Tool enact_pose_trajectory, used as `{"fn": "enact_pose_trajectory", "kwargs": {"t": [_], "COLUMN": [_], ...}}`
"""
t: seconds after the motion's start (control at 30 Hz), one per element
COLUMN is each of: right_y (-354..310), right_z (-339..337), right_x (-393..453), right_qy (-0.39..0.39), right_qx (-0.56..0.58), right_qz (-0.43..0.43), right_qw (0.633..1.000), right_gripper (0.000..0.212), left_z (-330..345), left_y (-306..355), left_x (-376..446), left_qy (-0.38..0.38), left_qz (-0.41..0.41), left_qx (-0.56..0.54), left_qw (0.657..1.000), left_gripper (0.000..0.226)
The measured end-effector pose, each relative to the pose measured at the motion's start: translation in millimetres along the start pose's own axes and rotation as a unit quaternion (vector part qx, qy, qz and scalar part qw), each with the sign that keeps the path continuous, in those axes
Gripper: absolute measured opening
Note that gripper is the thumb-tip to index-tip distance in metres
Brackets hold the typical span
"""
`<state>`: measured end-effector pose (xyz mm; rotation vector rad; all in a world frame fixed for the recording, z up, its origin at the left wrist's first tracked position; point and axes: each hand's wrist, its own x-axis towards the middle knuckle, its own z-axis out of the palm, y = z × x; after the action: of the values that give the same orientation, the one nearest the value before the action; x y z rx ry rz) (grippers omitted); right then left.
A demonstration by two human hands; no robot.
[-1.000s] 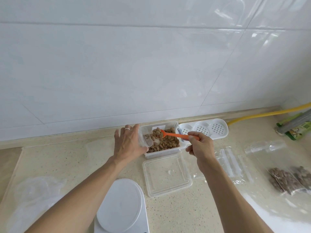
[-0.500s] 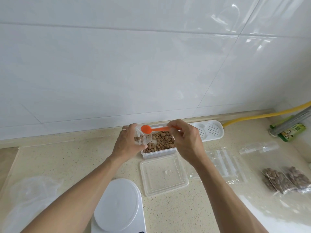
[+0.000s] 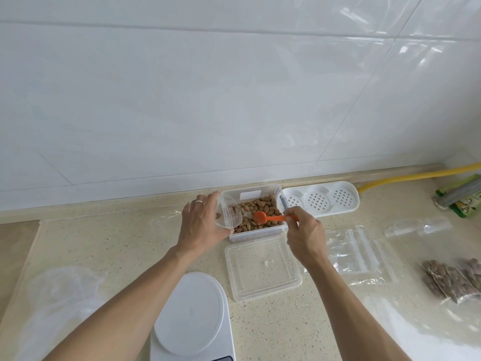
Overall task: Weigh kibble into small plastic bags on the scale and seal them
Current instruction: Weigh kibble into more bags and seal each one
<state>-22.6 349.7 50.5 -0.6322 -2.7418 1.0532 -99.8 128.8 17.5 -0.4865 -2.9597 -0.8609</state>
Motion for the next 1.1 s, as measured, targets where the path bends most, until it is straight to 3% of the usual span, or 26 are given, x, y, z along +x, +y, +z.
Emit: {"fn": "enact_pose_trajectory", "kwargs": {"t": [0.2, 0.37, 0.67, 0.83, 0.97, 1.1], "right_y": [-8.3, -6.7, -7.6, -33.7, -60.4, -70.4], "right_z": [7.6, 12.3, -16.2, -34.7, -34.9, -34.9], "right_x": [-3.1, -2.7, 1.5, 2.0, -5.9, -10.0], "right_qy": [-0.08, -0.053, 0.011, 0.009, -0.041, -0.027], "right_qx": [0.131, 0.239, 0.328, 0.305, 0.18, 0.058], "right_qz": [0.09, 0.192, 0.232, 0.152, -0.04, -0.208], "right_qw": [0.984, 0.95, 0.916, 0.94, 0.982, 0.976], "right_gripper": [0.017, 0.018, 0.018, 0.017, 0.017, 0.017], "left_z": [4.9, 3.3, -5.4, -8.1, -10.7, -13.8], "left_y": [-3.3, -4.6, 6.3, 18.7, 27.9, 28.1], "left_x": [1.0, 2.3, 8.2, 13.3, 14.9, 15.4], "left_qy": [-0.003, -0.003, -0.007, -0.043, -0.067, -0.077], "left_qz": [0.006, 0.019, -0.013, -0.036, -0.065, -0.079], "left_qx": [0.026, 0.061, 0.1, 0.075, -0.043, -0.113], "left_qw": [1.0, 0.998, 0.995, 0.996, 0.995, 0.987], "left_gripper": [0.098, 0.099, 0.094, 0.093, 0.076, 0.065]}}
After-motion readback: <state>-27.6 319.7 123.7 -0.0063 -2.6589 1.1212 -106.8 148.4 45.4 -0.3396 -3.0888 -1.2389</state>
